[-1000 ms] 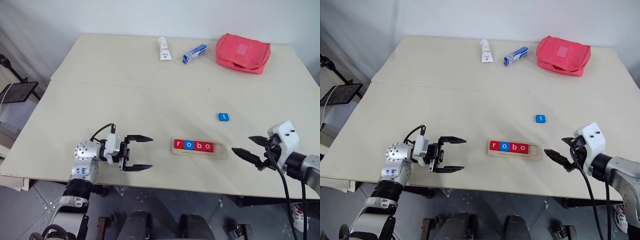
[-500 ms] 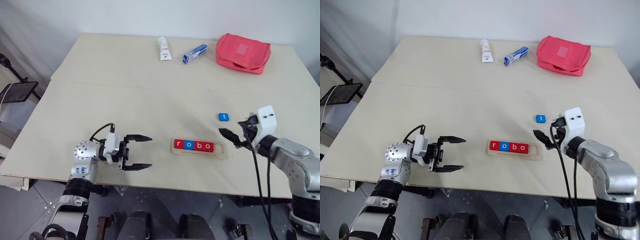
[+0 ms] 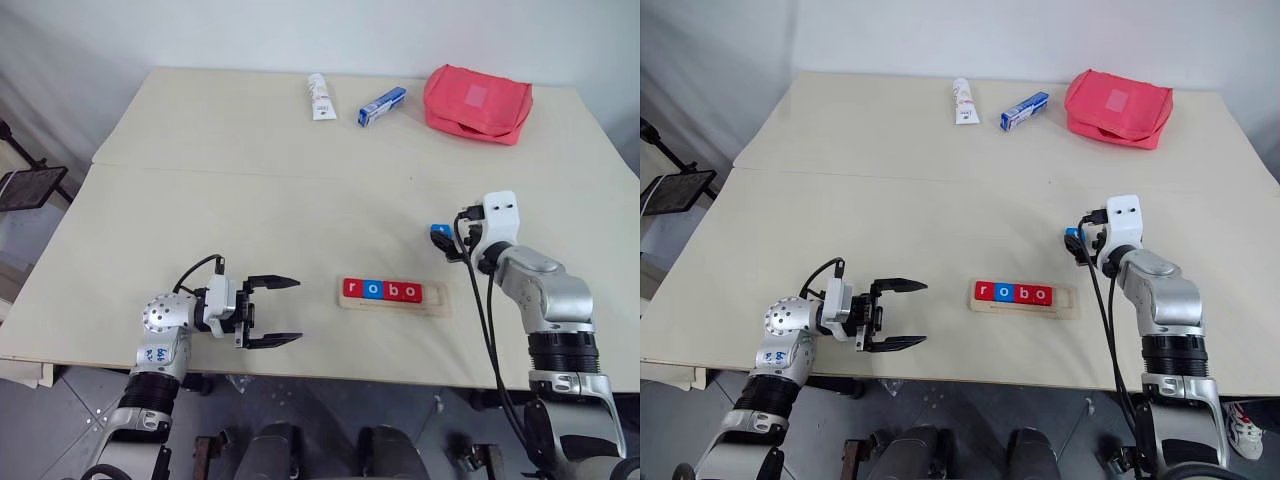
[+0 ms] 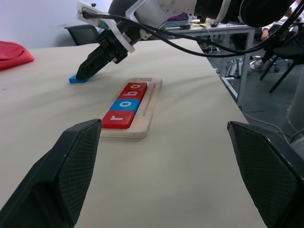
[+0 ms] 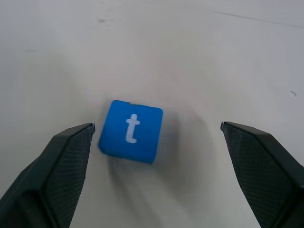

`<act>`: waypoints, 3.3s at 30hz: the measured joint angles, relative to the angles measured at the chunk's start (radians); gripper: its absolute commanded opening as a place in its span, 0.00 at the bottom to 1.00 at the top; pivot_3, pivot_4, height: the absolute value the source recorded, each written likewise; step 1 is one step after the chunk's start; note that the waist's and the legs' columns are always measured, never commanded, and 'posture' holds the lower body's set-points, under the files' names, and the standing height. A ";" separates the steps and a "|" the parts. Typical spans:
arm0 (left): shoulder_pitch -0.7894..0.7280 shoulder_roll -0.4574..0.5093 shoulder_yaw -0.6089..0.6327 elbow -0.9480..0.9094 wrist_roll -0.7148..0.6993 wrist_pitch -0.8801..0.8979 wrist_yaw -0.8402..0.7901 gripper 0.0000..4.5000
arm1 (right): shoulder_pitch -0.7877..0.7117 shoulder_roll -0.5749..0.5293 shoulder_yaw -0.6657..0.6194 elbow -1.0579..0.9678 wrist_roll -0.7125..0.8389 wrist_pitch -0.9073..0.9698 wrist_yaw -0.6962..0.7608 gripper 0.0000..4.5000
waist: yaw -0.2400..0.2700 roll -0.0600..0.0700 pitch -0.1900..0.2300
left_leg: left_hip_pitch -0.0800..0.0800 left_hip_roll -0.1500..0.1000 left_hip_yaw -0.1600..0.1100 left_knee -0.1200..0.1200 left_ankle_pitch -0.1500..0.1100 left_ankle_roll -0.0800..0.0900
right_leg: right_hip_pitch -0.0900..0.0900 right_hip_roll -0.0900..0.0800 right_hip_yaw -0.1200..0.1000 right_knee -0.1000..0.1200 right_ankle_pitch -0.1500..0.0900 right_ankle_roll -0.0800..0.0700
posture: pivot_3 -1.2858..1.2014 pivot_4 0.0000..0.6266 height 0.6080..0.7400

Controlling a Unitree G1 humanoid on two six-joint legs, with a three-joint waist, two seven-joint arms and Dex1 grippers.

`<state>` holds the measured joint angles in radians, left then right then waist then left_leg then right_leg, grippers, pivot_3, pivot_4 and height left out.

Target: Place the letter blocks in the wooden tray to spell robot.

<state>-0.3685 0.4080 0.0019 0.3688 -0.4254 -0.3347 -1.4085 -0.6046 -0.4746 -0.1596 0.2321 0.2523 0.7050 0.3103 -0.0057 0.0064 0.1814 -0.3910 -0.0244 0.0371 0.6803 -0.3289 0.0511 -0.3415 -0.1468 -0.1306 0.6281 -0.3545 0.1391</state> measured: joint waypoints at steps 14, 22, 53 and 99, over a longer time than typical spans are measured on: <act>0.019 0.004 -0.001 -0.013 0.000 0.007 0.025 1.00 | -0.011 0.059 0.002 0.034 -0.028 -0.052 -0.010 0.99 | -0.002 0.000 0.000 | 0.000 0.000 0.000 0.000 0.000 0.000 | 0.000 0.000 0.000 0.000 0.000 0.000 | 0.52 0.24 1.00; -0.006 0.000 -0.012 0.000 0.000 0.011 0.018 1.00 | 0.021 0.076 0.000 -0.012 -0.030 -0.049 -0.031 0.56 | 0.002 0.000 0.000 | 0.000 0.000 0.000 0.000 0.000 0.000 | 0.000 0.000 0.000 0.000 0.000 0.000 | 0.52 0.24 1.00; -0.061 -0.016 -0.016 0.052 -0.005 0.009 -0.076 1.00 | 0.663 0.209 -0.223 -0.852 0.092 0.192 -0.195 0.40 | 0.004 0.000 0.000 | 0.002 0.000 0.001 -0.001 0.000 0.000 | 0.000 0.001 0.004 0.000 0.000 0.000 | 0.52 0.24 1.00; 0.027 -0.012 -0.005 -0.011 0.000 -0.013 0.033 1.00 | 0.059 -0.558 0.348 0.186 -0.212 -0.704 1.037 1.00 | 0.003 -0.004 -0.002 | 0.002 0.001 0.000 0.002 0.000 0.001 | 0.006 0.000 -0.002 -0.005 0.000 0.000 | 0.52 0.24 1.00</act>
<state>-0.3412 0.3960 -0.0034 0.3576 -0.4253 -0.3479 -1.3756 -0.5460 -1.0324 0.1882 0.4186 0.0398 0.0007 1.3472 -0.0026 0.0025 0.1796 -0.3893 -0.0230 0.0375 0.6826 -0.3288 0.0518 -0.3356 -0.1471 -0.1322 0.6229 -0.3545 0.1391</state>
